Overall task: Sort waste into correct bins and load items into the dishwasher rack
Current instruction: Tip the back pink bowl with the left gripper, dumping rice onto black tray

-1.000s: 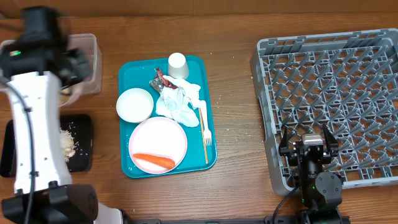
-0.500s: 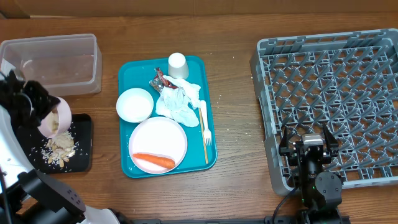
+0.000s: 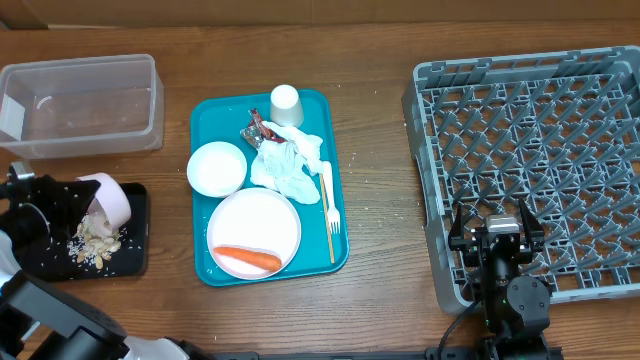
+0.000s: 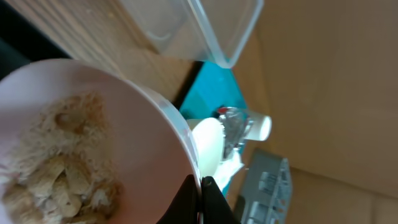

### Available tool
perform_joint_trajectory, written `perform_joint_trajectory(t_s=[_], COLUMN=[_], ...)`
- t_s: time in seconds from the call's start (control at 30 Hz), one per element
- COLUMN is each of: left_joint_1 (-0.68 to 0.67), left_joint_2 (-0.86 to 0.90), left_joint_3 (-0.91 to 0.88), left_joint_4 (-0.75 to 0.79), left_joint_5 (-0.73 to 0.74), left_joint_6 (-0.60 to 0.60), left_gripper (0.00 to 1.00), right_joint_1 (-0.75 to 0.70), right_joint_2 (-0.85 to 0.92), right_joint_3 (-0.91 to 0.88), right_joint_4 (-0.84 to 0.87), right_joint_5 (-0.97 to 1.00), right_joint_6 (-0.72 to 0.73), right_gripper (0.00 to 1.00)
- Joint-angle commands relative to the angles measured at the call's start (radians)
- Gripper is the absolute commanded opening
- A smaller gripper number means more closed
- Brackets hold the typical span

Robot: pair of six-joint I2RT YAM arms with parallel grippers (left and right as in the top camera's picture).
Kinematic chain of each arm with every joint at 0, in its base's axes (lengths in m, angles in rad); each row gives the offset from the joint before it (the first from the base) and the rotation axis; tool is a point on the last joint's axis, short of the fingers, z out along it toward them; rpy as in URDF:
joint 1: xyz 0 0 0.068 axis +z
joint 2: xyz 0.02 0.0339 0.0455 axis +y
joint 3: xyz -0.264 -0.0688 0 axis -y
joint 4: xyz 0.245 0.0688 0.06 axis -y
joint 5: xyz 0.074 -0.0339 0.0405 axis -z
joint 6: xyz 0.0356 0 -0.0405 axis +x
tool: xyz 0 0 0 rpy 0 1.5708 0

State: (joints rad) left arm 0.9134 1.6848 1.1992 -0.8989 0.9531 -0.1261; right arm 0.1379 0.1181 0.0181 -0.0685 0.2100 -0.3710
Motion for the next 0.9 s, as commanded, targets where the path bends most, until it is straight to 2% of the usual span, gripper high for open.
perform_joint_trajectory(t_s=[0.0,0.13,0.3,0.37,0.5,0.6,0.87], left_joint_1=[0.03,0.039,0.058,0.066,0.076,0.084,0.112], left_joint_2=[-0.006,-0.003,-0.001,-0.001,0.001,0.008,0.04], left_joint_3=[-0.049,-0.058,-0.059,-0.059,-0.059,-0.059,-0.059], left_joint_4=[0.034,0.032,0.039,0.026,0.034,-0.003,0.039], left_joint_5=[0.21,0.271,0.258,0.292,0.269,0.32,0.341], left_joint_6=[0.026,0.02,-0.028,-0.027,-0.035,-0.023,-0.048], left_gripper=[0.04,0.04,0.04,0.04,0.04,0.04,0.04], right_joint_1=[-0.003,-0.003,-0.003,-0.003,-0.003,-0.003,-0.003], right_joint_2=[0.0,0.0,0.0,0.0,0.0,0.0,0.0], right_joint_3=[-0.01,-0.01,-0.01,-0.01,-0.01,-0.01,-0.01], right_joint_4=[0.006,0.006,0.006,0.006,0.006,0.006,0.006], right_joint_5=[0.006,0.006,0.006,0.006,0.006,0.006,0.006], right_joint_6=[0.0,0.0,0.0,0.0,0.001,0.0,0.0], right_gripper=[1.0,1.0,1.0,1.0,1.0,1.0,1.0])
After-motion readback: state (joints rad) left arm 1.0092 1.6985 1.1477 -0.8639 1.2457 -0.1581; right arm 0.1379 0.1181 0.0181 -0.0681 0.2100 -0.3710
